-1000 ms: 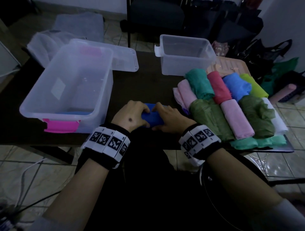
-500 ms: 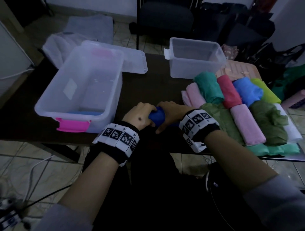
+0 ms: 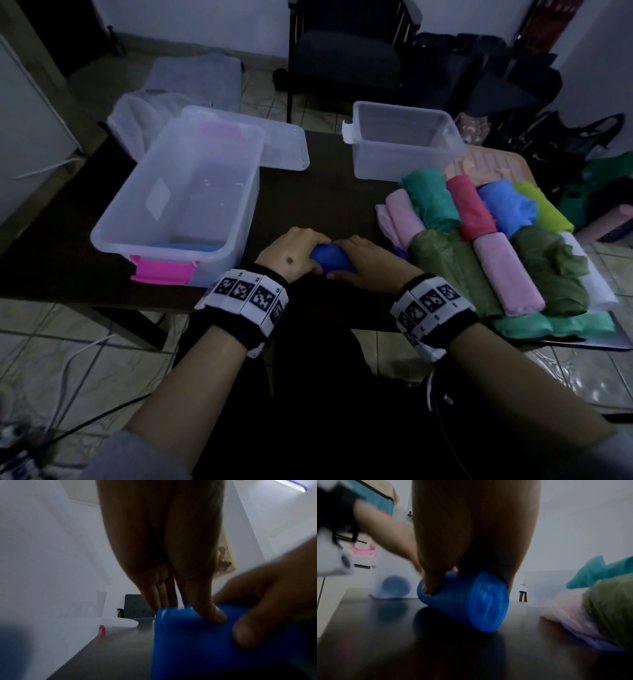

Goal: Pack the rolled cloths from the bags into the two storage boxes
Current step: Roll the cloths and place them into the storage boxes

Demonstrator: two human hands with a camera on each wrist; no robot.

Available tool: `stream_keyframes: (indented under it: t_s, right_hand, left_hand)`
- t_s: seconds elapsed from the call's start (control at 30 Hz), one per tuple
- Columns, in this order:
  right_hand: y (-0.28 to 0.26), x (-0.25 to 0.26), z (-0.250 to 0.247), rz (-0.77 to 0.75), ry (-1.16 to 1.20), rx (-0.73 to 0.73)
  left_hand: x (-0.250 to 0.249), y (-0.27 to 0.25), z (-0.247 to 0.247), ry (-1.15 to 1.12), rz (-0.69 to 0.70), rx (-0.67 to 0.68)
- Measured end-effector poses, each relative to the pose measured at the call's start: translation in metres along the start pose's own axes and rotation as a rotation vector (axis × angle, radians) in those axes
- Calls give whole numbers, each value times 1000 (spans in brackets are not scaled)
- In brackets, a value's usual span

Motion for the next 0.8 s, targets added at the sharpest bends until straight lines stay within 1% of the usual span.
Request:
stream_keyframes:
  t_s: [0.03,0.1,0.17,0.23,0.33,0.4,0.43,0.47,0.5,0.53,0.6,0.63,0.67,0.7,0.73,0.8]
  right_hand:
    - [-1,1,1,-2,-15,-17]
    - [-2,2,2,4,-38,-46]
    - [-1,3,3,17,-65,-55]
    - [-1,6,2,26,-109,-65]
    - [1,14,-3,41,-116,-83]
    - [2,19,-9,63,-74,-89]
    - [3,21,-14,79,-46,-111]
    - [3,24,-22,94,-17,-152]
    - [3,27,-32,107,17,-202]
    - [3,30,-43,114,53,-258]
    - [2,42,-70,110,124,-369]
    - [2,50,-83,95,154,-424]
    - [2,61,-97,72,176,-486]
    - [3,74,-110,41,188,-548]
    - [4,88,-122,1,193,-598]
    - [8,120,-136,-100,192,-638]
  left_hand:
    - [-5,-3,-6,-42,0,-45]
    - [-21,-16,-29,-108,23,-215]
    - [-35,-37,-65,-140,47,-455]
    - [-34,-65,-103,-192,60,-718]
    - [-2,-109,-146,-196,-5,-1076]
    - [32,-134,-158,-166,-74,-1248]
    - [50,-144,-160,-150,-122,-1306]
    - [67,-152,-159,-146,-192,-1341]
    - [84,-158,-156,-167,-277,-1349]
    - [100,-161,-152,-221,-363,-1327]
    - [124,-157,-140,-390,-515,-1199]
    - [133,-153,-134,-461,-568,-1124]
    - [139,-150,-129,-509,-596,-1074]
    - [142,-150,-126,-531,-604,-1064]
    - [143,-151,-125,-533,-599,-1078]
    - [142,-158,-122,-511,-562,-1127]
Point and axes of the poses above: each hand's wrist, its own y-axis towards the middle knuckle, its own z-axis out of the palm, x = y × z, the point moved 7 cm from there along y, towards the middle knuckle, and after that the axes turned 9 degrees about -y, right-handed, at the moved point
